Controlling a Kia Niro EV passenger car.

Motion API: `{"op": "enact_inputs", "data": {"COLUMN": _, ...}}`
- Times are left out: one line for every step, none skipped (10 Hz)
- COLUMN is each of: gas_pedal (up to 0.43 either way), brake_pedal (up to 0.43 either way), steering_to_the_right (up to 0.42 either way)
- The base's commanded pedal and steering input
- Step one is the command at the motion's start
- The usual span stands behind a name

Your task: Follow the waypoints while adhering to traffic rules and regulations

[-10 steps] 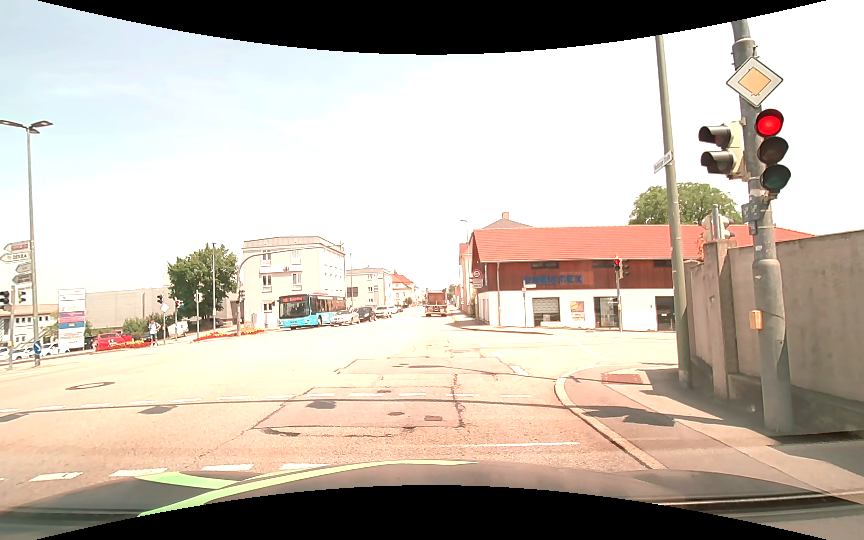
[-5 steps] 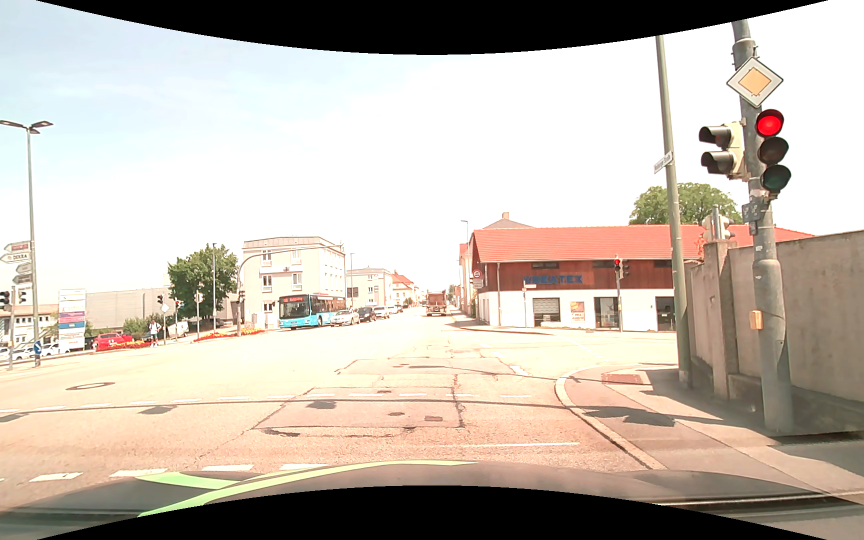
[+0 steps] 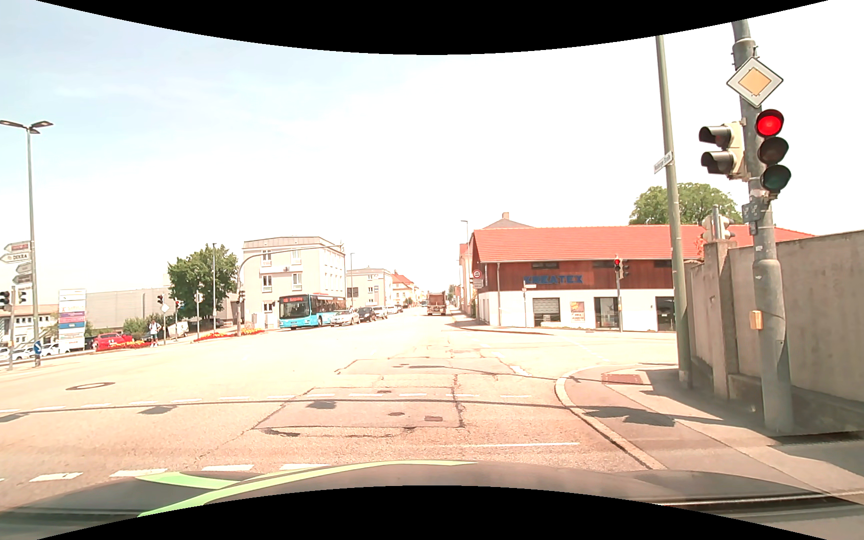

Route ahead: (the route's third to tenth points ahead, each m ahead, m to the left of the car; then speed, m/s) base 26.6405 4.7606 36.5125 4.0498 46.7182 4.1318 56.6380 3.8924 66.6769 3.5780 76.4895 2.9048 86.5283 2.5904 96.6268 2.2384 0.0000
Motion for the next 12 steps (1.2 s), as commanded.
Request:
{"op": "enact_inputs", "data": {"gas_pedal": 0.000, "brake_pedal": 0.250, "steering_to_the_right": 0.003}}
{"op": "enact_inputs", "data": {"gas_pedal": 0.000, "brake_pedal": 0.250, "steering_to_the_right": 0.003}}
{"op": "enact_inputs", "data": {"gas_pedal": 0.000, "brake_pedal": 0.250, "steering_to_the_right": 0.003}}
{"op": "enact_inputs", "data": {"gas_pedal": 0.000, "brake_pedal": 0.250, "steering_to_the_right": 0.003}}
{"op": "enact_inputs", "data": {"gas_pedal": 0.000, "brake_pedal": 0.250, "steering_to_the_right": 0.003}}
{"op": "enact_inputs", "data": {"gas_pedal": 0.000, "brake_pedal": 0.250, "steering_to_the_right": 0.003}}
{"op": "enact_inputs", "data": {"gas_pedal": 0.000, "brake_pedal": 0.250, "steering_to_the_right": 0.003}}
{"op": "enact_inputs", "data": {"gas_pedal": 0.000, "brake_pedal": 0.250, "steering_to_the_right": 0.003}}
{"op": "enact_inputs", "data": {"gas_pedal": 0.000, "brake_pedal": 0.250, "steering_to_the_right": 0.003}}
{"op": "enact_inputs", "data": {"gas_pedal": 0.000, "brake_pedal": 0.250, "steering_to_the_right": 0.003}}
{"op": "enact_inputs", "data": {"gas_pedal": 0.000, "brake_pedal": 0.250, "steering_to_the_right": 0.003}}
{"op": "enact_inputs", "data": {"gas_pedal": 0.000, "brake_pedal": 0.250, "steering_to_the_right": 0.003}}
